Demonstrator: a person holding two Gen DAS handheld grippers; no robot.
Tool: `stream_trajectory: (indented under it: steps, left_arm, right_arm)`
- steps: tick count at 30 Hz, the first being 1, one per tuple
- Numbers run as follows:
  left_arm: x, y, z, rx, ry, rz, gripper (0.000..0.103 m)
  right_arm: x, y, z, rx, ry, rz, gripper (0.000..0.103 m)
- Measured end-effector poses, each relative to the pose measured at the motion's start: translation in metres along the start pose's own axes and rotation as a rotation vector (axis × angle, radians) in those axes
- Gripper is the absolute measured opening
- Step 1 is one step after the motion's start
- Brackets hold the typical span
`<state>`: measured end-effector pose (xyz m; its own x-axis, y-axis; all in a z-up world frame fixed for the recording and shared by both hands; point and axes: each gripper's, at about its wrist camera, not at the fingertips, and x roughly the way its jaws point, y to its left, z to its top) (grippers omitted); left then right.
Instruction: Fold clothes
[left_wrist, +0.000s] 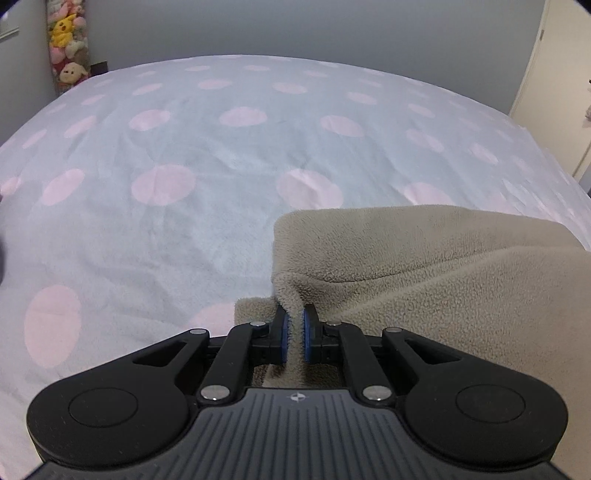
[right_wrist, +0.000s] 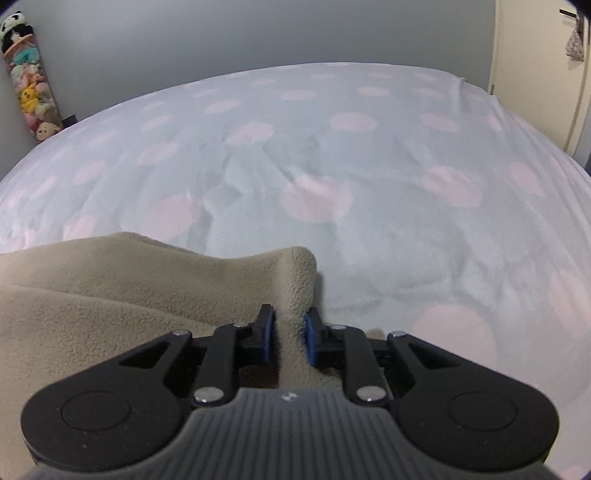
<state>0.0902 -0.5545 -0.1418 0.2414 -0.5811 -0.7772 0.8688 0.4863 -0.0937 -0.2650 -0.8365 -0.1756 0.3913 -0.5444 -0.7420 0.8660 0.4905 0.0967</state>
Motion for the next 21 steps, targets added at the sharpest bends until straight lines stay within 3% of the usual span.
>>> stream_trajectory:
  steps: [4, 8, 10, 13, 18, 21]
  left_arm:
    - [-0.017, -0.002, -0.001, -0.055, -0.040, 0.029, 0.018]
    - [-0.059, -0.008, -0.011, -0.094, -0.123, 0.118, 0.033]
    - [-0.085, -0.012, -0.023, -0.114, -0.181, 0.143, 0.049]
    - [-0.114, -0.013, -0.046, -0.161, -0.203, 0.143, 0.049]
    - [-0.136, -0.010, -0.090, -0.254, -0.159, 0.136, 0.049]
    - [-0.142, -0.005, -0.112, -0.331, -0.121, 0.135, 0.049]
  right_arm:
    - [-0.005, 0.001, 0.005, 0.003, 0.018, -0.004, 0.026]
    - [-0.037, -0.006, 0.007, 0.039, -0.038, -0.021, 0.046]
    - [-0.058, -0.010, 0.000, 0.042, -0.064, -0.028, 0.050]
    - [-0.087, -0.017, -0.021, 0.085, -0.059, -0.020, 0.054]
    - [-0.128, -0.025, -0.073, 0.183, -0.048, -0.008, 0.059]
    - [-0.145, -0.026, -0.104, 0.256, -0.044, -0.008, 0.071]
